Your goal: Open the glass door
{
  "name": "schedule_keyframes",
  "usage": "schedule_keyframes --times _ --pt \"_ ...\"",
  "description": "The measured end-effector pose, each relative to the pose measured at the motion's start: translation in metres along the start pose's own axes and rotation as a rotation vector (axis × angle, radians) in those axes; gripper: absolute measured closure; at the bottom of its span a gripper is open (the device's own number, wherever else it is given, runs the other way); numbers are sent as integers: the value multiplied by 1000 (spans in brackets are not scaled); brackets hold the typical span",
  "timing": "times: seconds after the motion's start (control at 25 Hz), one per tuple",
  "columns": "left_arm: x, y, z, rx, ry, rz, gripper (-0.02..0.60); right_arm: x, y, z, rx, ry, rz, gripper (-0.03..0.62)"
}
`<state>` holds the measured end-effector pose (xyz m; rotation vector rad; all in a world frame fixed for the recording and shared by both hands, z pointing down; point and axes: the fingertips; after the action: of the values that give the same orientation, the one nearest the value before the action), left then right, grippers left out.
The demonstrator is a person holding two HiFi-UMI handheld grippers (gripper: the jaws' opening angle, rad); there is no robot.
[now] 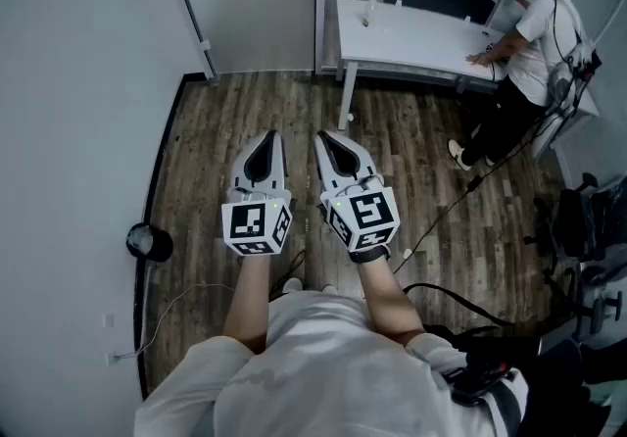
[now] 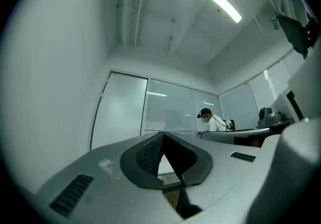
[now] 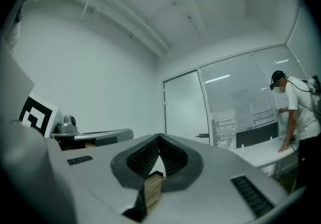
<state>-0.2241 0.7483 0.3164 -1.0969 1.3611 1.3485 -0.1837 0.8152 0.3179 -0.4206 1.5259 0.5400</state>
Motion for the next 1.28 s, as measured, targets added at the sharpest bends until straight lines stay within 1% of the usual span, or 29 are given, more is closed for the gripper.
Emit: schedule_keyframes --times 0.16,0.32,0.36,0.4,0.48,0.52,0.56,0.64,0.68,0.84,0.88,1.04,1.16,1.28 --pt "-4 -7 16 -21 14 4 580 -3 8 15 3 -6 -2 592" --pt "-5 -12 37 -35 7 2 580 -4 17 38 -16 -36 -3 592" --pt "-7 -13 44 -44 9 0 580 -4 19 45 -34 -26 1 592" --pt "-9 -13 51 -54 9 -5 580 -5 20 53 -66 5 7 592" --pt "-13 -11 59 -65 -1 -23 580 -5 21 63 -133 96 20 592" --pt "-15 -9 58 -61 -8 -33 580 -5 21 63 -142 115 25 592" --pt "-17 -7 55 -52 -9 -40 580 -7 20 60 -133 107 28 592" --pt "-21 -2 43 -28 8 -41 580 -11 16 51 -109 67 28 592" --pt "-22 -2 37 -21 19 -35 580 -12 13 47 -109 68 30 592" --pt "-28 -15 17 -26 32 -1 580 -10 -4 43 -143 200 74 592" --pt "-31 -21 11 -31 34 -2 580 -9 -12 44 -150 214 80 592" --pt "-33 -50 -26 -52 40 -9 580 -4 -59 44 -156 179 71 592" --pt "-20 -74 -67 -57 41 24 580 2 -101 37 -143 133 75 592" --pt "-8 -89 -111 -48 45 65 580 7 -143 19 -117 115 85 592"
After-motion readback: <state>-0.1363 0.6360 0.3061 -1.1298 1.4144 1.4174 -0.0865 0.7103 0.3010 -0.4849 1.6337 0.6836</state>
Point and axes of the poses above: the fingertips, and each gripper's own axes: y backward along the fingers, z to its right, x out of its top, and after that the axes turned 14 degrees about -x, right-handed
